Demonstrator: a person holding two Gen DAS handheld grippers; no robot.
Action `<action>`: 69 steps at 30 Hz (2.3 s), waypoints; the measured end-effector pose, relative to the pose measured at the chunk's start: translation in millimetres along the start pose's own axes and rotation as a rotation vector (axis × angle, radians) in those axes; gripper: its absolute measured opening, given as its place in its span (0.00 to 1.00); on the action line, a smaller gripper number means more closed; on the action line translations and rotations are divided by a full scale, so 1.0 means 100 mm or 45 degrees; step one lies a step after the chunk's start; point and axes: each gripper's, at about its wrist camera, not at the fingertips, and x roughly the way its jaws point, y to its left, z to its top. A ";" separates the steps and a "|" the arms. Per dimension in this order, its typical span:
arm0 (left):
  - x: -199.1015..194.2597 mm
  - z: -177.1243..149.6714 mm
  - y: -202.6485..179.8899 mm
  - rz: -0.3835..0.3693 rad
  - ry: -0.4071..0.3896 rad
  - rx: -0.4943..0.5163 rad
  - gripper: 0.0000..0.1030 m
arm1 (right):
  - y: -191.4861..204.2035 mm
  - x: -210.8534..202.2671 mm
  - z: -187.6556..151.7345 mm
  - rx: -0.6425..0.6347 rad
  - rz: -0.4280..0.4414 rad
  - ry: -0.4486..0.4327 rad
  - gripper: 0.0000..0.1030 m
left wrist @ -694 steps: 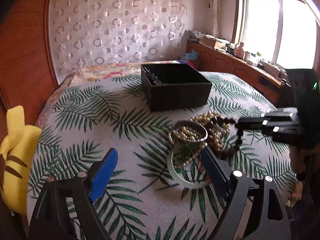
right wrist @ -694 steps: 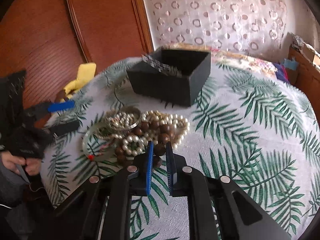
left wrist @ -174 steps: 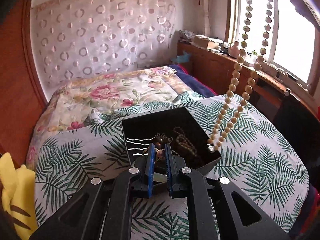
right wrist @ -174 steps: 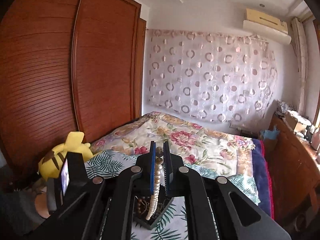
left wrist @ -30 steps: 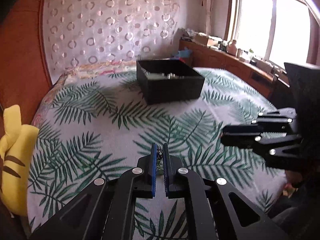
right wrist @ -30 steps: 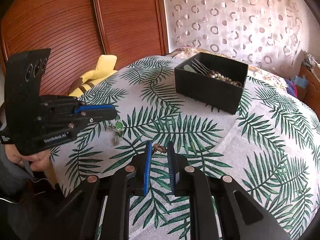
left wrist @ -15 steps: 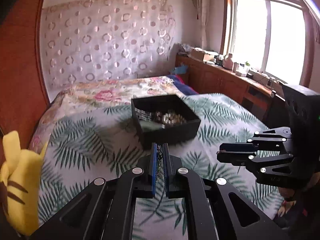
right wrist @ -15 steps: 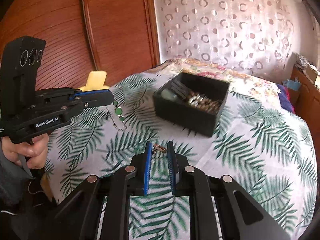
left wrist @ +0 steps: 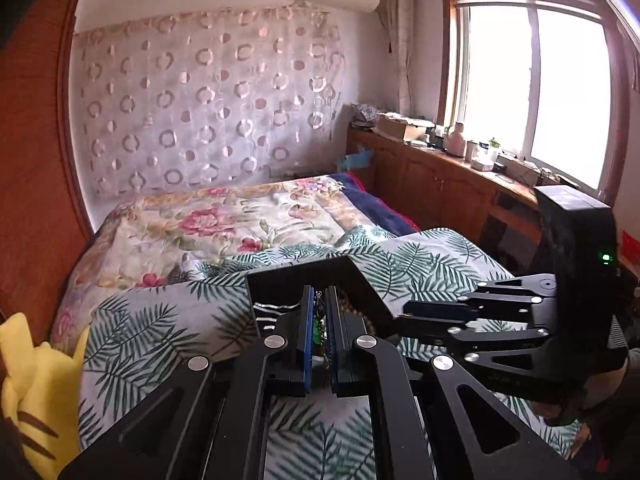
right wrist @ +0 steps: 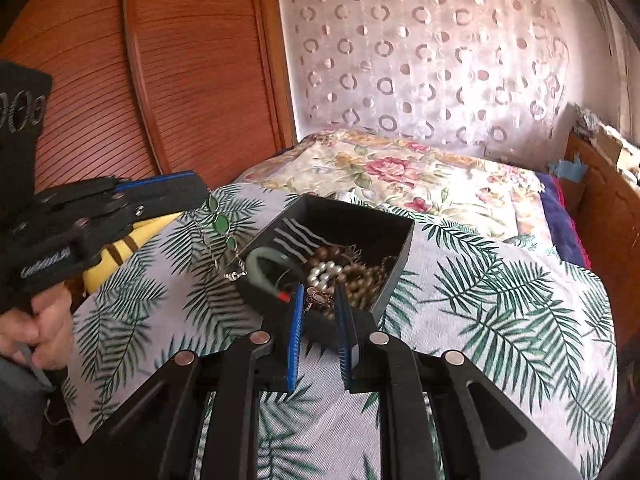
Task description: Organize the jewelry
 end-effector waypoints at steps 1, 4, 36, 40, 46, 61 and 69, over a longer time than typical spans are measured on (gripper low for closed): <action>0.05 0.02 0.00 -0.005 0.007 -0.006 0.05 | -0.03 0.05 0.03 0.003 -0.006 0.006 0.17; 0.20 0.06 0.02 -0.003 0.029 -0.014 0.05 | -0.09 0.14 0.07 0.021 0.003 0.013 0.19; -0.07 -0.28 0.02 0.208 0.002 -0.087 0.92 | 0.00 -0.67 -0.30 0.120 -0.134 -0.194 0.56; -0.29 -0.35 -0.07 0.247 -0.016 -0.077 0.93 | 0.12 -0.91 -0.41 0.120 -0.163 -0.250 0.64; -0.59 -0.44 -0.15 0.282 -0.041 -0.091 0.93 | 0.21 -1.12 -0.59 0.153 -0.217 -0.297 0.85; -0.88 -0.56 -0.17 0.322 -0.077 -0.106 0.93 | 0.28 -1.20 -0.69 0.181 -0.309 -0.335 0.98; -0.90 -0.59 -0.18 0.321 -0.076 -0.110 0.93 | 0.28 -1.21 -0.69 0.181 -0.330 -0.342 0.98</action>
